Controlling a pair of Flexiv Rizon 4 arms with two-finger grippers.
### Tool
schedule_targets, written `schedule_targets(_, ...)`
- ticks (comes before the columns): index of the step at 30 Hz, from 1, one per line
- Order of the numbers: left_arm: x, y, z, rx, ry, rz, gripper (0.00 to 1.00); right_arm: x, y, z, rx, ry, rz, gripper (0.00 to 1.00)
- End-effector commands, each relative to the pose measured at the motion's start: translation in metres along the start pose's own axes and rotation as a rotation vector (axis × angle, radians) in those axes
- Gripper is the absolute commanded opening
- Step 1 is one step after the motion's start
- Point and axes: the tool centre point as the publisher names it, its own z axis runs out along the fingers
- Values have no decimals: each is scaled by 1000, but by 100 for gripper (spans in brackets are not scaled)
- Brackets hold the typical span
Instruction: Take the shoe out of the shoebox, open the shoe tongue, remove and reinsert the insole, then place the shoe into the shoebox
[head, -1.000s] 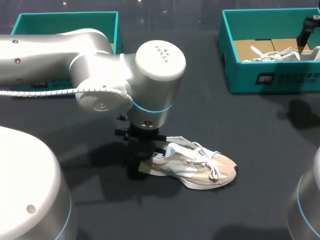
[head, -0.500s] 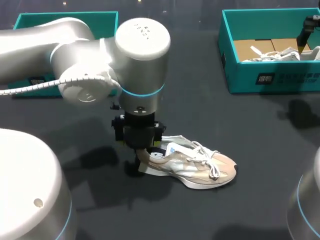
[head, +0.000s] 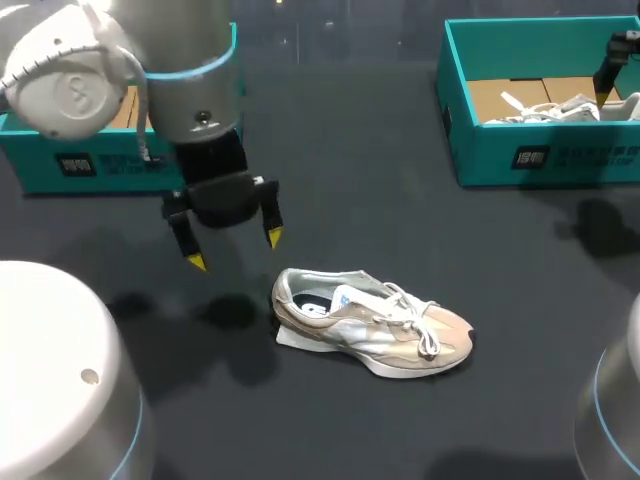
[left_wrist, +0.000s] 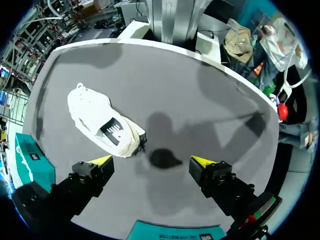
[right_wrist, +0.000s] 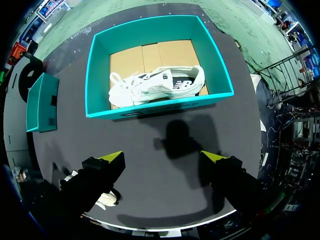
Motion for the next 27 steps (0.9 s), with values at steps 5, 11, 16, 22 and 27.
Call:
schedule_targets(5,14,8,0,99,-112,-60,100,0,0,0,-1,-1,1,100)
schedule_targets(11,29,24,3,217,-208,-250,100,0,0,0,-1,-1,1,100)
schedule_targets(16,46,38,17,336,-264,-403,100,0,0,0,-1,-1,1,100)
schedule_targets(22,58,48,31,473,-360,-550,100,0,0,0,-1,-1,1,100)
schedule_targets(27,60,50,38,527,-377,-672,100,0,0,0,-1,-1,1,100)
